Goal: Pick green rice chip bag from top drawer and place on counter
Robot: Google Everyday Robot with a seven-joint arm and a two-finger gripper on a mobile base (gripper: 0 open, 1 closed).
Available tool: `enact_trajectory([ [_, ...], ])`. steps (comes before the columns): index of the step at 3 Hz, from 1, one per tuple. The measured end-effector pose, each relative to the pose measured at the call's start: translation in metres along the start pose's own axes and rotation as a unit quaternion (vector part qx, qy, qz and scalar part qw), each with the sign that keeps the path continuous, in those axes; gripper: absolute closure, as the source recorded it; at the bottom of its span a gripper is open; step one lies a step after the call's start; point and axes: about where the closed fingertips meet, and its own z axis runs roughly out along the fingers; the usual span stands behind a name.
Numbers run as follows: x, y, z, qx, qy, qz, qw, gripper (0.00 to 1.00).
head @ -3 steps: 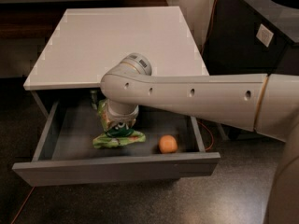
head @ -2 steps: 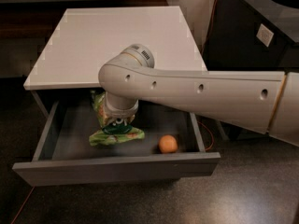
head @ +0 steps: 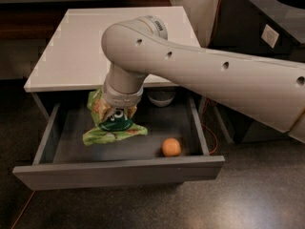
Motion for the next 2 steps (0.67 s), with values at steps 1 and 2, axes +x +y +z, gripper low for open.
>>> enact_trajectory([
  [1,-0.009,-0.013,-0.028,0.022,-0.03,-0.013,0.9992,1.0],
  [2,0.004,-0.015,-0.059,0.024,-0.034,-0.012,0.9991,1.0],
])
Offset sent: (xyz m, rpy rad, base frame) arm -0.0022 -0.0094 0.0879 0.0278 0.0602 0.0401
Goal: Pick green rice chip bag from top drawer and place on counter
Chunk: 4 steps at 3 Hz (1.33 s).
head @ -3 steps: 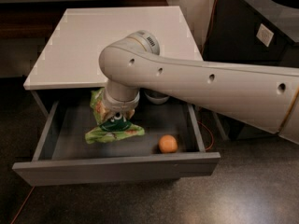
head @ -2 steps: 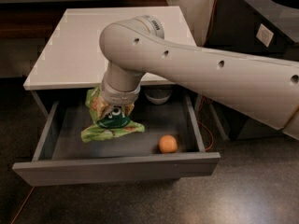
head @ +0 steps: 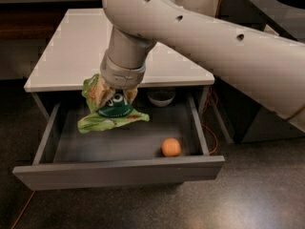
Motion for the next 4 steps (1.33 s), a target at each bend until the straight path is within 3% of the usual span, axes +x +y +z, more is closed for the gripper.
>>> enact_trajectory([
  [1,0.023,0.001,-0.021,0.0,0.015,0.006,0.9999,1.0],
  [2,0.06,0.015,-0.037,0.003,0.028,0.033,0.9991,1.0],
  [3,0.105,0.034,-0.053,0.004,0.049,0.065,0.9967,1.0],
  [4,0.144,0.061,-0.069,0.005,0.075,0.107,0.9913,0.9],
])
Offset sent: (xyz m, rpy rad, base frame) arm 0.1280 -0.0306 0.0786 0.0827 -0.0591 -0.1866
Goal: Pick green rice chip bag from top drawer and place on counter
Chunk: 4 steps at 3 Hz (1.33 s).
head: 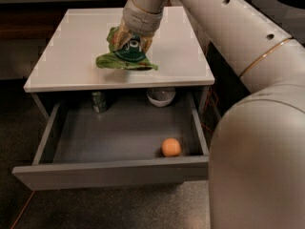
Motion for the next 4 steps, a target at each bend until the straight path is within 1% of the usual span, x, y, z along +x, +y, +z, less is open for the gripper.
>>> enact_trajectory([
  [1,0.021,0.021,-0.014,-0.004,0.012,0.05,0.9987,0.74],
  [2,0.03,0.035,-0.026,-0.001,0.018,0.085,0.9962,0.5],
  [3,0.035,0.041,-0.033,0.013,0.022,0.101,0.9945,0.27],
  [4,0.038,0.038,-0.029,0.016,0.025,0.1,0.9945,0.04],
])
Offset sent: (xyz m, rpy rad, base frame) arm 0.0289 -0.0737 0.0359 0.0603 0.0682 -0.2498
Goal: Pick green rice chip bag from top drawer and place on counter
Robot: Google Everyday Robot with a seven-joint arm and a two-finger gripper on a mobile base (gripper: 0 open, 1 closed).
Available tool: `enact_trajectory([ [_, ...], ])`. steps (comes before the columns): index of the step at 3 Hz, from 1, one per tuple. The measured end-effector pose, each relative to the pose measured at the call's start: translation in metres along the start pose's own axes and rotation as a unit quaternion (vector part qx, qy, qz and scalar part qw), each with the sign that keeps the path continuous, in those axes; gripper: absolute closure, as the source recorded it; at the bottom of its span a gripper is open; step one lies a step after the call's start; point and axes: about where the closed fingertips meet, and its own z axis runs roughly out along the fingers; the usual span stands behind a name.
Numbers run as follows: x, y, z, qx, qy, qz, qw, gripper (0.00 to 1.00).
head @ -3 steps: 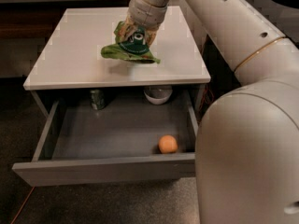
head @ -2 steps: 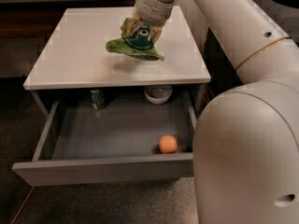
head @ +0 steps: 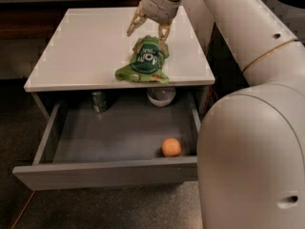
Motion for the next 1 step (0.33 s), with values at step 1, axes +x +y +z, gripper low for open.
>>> enact_trajectory([
  [1,0.0011,-0.0013,0.0024,0.002,0.001,0.0,1.0,0.0],
])
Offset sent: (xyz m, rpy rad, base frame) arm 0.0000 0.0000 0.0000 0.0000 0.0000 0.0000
